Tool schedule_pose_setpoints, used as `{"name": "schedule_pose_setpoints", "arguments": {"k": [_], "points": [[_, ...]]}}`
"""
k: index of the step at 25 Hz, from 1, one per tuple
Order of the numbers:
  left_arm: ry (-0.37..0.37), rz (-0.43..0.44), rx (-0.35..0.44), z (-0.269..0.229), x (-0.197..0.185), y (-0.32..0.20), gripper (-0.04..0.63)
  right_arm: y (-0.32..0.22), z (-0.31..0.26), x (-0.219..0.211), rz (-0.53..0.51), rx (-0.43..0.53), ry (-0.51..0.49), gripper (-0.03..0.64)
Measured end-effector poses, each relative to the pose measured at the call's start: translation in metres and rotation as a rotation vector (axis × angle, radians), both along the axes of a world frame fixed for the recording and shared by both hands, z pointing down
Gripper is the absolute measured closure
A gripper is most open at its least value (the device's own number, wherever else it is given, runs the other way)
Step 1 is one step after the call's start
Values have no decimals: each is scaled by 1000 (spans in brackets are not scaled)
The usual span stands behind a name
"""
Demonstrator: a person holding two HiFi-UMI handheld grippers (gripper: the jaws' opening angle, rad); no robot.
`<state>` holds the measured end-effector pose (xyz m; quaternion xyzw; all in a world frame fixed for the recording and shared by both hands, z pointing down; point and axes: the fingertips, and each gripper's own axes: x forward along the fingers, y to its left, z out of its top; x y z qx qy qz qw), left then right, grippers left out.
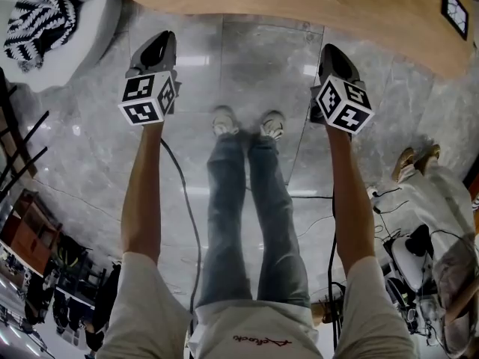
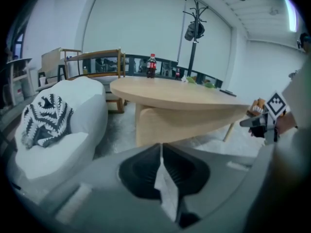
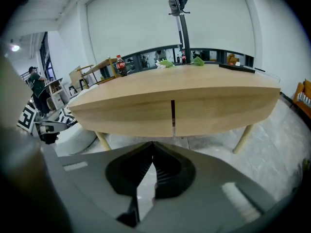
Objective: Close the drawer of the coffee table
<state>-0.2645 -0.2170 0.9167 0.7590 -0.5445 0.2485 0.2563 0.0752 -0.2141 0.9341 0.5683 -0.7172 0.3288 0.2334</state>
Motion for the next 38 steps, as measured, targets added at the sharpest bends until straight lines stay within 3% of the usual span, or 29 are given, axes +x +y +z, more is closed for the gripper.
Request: {"name": "schedule_pose_setpoints", "arguments": {"k": [2,14,24,38], "points": [[16,0,-1,-4,4,9,594,8,-5,-4,-6,5,-12,611],[70,17,63,-90,42,46,594,53,-83,-8,-12,59,-37,611],[55,119,117,-217,84,68,594,67,-230,-23,-80,187,-33,611],[90,106,219,-406,117,100,594,90,-431,-22,-121,349,-62,612]]}}
